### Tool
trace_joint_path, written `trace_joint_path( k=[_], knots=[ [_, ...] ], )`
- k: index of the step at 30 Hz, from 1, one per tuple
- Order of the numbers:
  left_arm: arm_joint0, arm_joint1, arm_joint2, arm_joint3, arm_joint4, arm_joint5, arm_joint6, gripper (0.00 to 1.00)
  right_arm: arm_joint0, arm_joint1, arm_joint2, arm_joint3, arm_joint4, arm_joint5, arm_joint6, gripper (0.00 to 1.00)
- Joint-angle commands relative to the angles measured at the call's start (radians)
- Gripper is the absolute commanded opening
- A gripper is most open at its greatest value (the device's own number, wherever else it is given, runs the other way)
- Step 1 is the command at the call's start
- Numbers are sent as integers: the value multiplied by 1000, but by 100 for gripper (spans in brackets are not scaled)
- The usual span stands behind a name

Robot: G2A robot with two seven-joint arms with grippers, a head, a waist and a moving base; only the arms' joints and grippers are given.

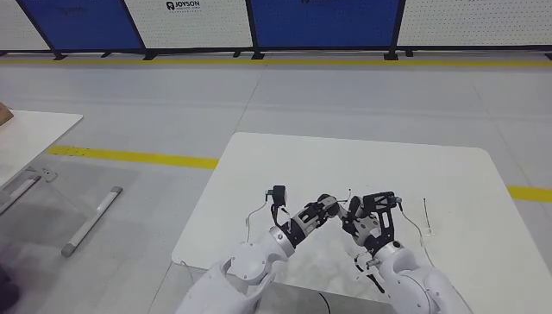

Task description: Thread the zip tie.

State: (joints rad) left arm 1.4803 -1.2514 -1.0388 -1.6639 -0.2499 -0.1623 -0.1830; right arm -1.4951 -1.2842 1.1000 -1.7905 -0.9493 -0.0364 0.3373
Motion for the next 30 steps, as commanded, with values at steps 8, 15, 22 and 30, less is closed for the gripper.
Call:
trace_joint_path(
  k=[8,15,22,30],
  knots=[
    [-5,-1,6,4,4,3,3,0,-4,1,6,-8,-4,-3,-4,22],
    [-13,-3,12,11,13,13,11,0,-6,2,4,-9,-12,-13,-9,0],
    [-19,-4,17,16,12,18,19,0,-5,3,4,-6,-17,-22,-7,0],
    [-14,-5,15,4,10,-8,25,0,5,3,-4,8,-23,-23,9,0]
  ],
)
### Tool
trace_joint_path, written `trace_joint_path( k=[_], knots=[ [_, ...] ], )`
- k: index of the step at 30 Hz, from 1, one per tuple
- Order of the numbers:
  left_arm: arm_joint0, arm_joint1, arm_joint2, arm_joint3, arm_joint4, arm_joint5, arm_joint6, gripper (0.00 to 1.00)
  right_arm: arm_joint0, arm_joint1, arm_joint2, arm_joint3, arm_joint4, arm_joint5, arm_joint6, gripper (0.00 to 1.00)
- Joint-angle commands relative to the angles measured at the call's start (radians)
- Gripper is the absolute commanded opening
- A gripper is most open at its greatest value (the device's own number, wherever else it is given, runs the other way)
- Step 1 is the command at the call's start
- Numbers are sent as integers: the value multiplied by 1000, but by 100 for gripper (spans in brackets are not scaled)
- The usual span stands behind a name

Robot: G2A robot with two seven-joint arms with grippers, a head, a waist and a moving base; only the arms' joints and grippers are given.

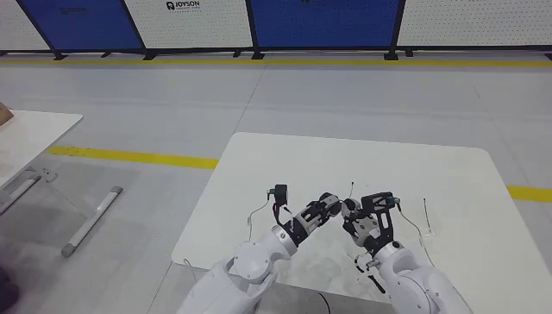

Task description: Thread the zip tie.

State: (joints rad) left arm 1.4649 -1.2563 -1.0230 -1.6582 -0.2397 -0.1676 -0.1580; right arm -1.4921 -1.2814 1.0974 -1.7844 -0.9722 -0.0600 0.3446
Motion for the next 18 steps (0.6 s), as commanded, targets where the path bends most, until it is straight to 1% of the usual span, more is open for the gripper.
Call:
trace_joint_path(
  k=[1,18],
  knots=[
    [3,1,-2,-4,0,-6,0,0,3,0,-2,3,0,1,4,0],
    [33,6,-27,-43,-9,-60,-13,0,21,-3,-23,34,-8,9,32,0]
  ],
)
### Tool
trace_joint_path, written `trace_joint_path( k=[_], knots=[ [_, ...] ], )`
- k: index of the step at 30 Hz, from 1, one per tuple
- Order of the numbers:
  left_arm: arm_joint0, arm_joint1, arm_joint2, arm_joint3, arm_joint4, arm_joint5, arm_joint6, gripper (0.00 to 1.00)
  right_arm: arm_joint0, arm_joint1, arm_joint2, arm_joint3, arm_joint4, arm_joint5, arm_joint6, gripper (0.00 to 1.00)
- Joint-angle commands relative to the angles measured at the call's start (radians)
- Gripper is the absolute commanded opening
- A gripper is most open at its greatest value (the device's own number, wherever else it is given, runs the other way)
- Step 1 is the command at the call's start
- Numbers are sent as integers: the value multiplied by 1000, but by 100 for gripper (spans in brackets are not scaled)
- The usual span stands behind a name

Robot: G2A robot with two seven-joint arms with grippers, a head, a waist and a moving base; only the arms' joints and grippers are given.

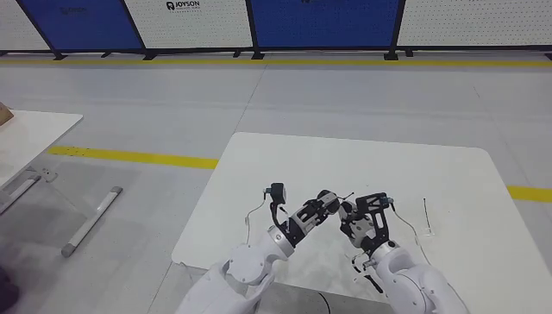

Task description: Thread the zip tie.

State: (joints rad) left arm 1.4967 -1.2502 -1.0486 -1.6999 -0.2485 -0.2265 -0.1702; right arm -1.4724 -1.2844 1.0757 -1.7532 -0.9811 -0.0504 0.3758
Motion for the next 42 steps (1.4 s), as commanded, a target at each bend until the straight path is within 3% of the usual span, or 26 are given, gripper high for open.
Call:
trace_joint_path(
  k=[1,29,32,33,34,39,42],
  knots=[
    [3,1,-2,-3,-1,-2,-1,0,3,-1,-3,6,1,0,2,0],
    [19,2,2,-16,5,-22,5,0,19,-3,-12,64,5,-4,1,0],
    [18,2,1,-10,20,3,16,0,20,-4,-11,65,20,-8,-1,0],
    [16,1,2,-8,21,17,32,0,19,-4,-8,61,28,-10,-5,77],
    [12,0,3,-5,26,24,45,0,17,-4,-5,56,38,-11,-10,100],
    [4,-6,13,9,31,31,89,0,-3,-3,47,32,104,27,-57,100],
    [0,-7,11,13,22,33,100,0,-27,-2,101,2,213,34,-96,100]
  ],
)
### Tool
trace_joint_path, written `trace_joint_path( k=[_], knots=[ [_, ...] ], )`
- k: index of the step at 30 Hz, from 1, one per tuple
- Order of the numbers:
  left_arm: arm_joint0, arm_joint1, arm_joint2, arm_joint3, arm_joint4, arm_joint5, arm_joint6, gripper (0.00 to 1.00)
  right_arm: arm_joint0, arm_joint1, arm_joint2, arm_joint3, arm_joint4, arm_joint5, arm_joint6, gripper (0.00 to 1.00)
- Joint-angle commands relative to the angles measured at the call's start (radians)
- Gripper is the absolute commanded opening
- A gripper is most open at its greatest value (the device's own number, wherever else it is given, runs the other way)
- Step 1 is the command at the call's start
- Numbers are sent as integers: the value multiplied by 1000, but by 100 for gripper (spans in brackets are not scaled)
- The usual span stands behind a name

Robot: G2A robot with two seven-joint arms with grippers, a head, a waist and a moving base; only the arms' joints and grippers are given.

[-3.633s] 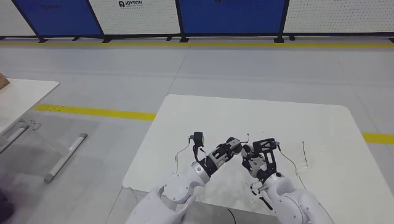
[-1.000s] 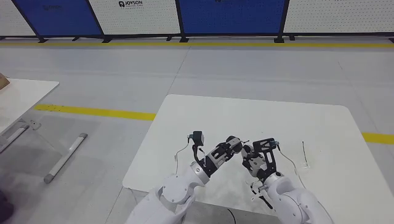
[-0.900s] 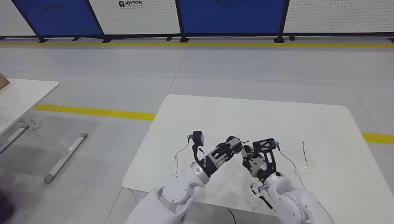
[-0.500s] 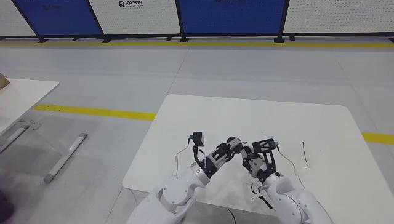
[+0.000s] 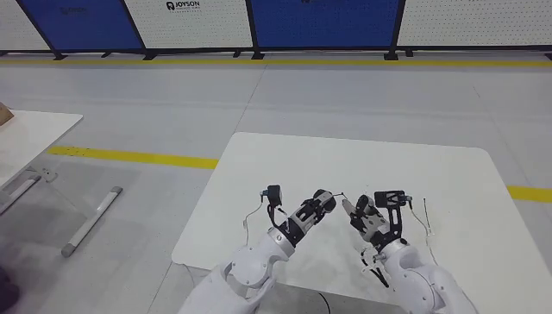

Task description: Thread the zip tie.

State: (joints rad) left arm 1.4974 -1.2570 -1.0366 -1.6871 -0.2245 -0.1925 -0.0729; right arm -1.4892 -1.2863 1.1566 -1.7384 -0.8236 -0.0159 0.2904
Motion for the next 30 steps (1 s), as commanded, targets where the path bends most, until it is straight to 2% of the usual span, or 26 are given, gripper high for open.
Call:
trace_joint_path(
  k=[1,3,10,15,18,30],
  knots=[
    [-1,0,-3,1,-3,-3,5,0,-21,0,40,-27,113,-10,-7,100],
    [1,0,-8,2,3,-6,13,0,-40,5,92,-52,201,-25,7,100],
    [18,1,-37,12,-12,-24,41,0,-123,17,239,-119,403,-65,1,100],
    [15,0,-63,44,-51,-31,73,0,-199,21,374,-110,690,-152,-12,100],
    [8,-4,-62,52,-63,-35,86,0,-219,24,441,-81,843,-165,18,100],
    [6,-5,-58,51,-58,-39,87,0,-219,25,447,-80,853,-165,27,100]
  ],
)
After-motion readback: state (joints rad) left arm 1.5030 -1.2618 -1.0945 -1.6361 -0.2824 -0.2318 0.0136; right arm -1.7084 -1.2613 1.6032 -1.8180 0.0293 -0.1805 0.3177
